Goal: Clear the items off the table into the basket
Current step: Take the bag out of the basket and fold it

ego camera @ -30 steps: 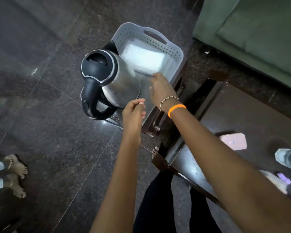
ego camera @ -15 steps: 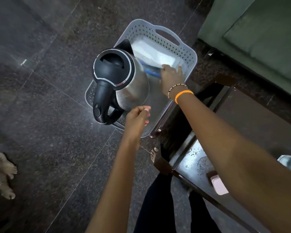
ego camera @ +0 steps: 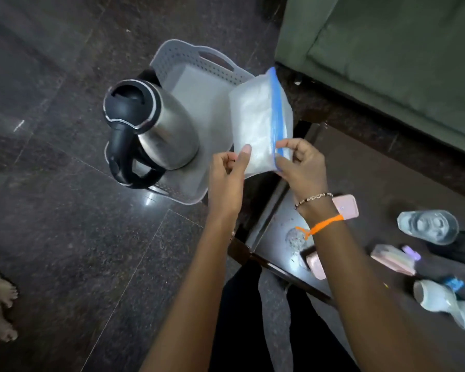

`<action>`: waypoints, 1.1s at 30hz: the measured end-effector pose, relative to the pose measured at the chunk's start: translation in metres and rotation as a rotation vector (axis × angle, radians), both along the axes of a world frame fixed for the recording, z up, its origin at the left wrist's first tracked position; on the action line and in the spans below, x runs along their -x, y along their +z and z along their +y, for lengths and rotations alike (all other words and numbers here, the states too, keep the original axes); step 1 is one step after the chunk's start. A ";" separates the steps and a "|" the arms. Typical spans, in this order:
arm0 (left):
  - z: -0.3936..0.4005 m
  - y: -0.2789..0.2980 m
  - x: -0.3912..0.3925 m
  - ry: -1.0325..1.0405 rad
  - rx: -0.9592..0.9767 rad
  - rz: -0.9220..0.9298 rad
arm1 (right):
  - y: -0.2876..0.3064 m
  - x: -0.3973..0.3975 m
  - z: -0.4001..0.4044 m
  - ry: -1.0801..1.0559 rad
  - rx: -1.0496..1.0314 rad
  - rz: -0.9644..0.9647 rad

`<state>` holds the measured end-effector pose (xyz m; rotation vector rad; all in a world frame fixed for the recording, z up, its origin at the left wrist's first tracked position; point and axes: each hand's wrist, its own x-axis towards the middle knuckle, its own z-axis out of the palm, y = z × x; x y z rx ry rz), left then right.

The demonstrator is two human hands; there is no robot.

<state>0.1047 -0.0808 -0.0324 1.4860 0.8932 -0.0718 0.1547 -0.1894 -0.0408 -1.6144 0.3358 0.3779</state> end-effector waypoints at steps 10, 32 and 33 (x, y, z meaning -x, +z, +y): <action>-0.114 0.011 0.056 -0.323 -0.214 0.111 | 0.014 0.088 -0.128 0.287 0.118 -0.068; -0.257 0.023 0.117 -0.466 -0.048 -0.051 | 0.032 0.139 -0.266 0.284 0.678 -0.078; -0.259 0.023 0.118 -0.467 -0.077 -0.047 | 0.034 0.137 -0.267 0.263 0.655 -0.075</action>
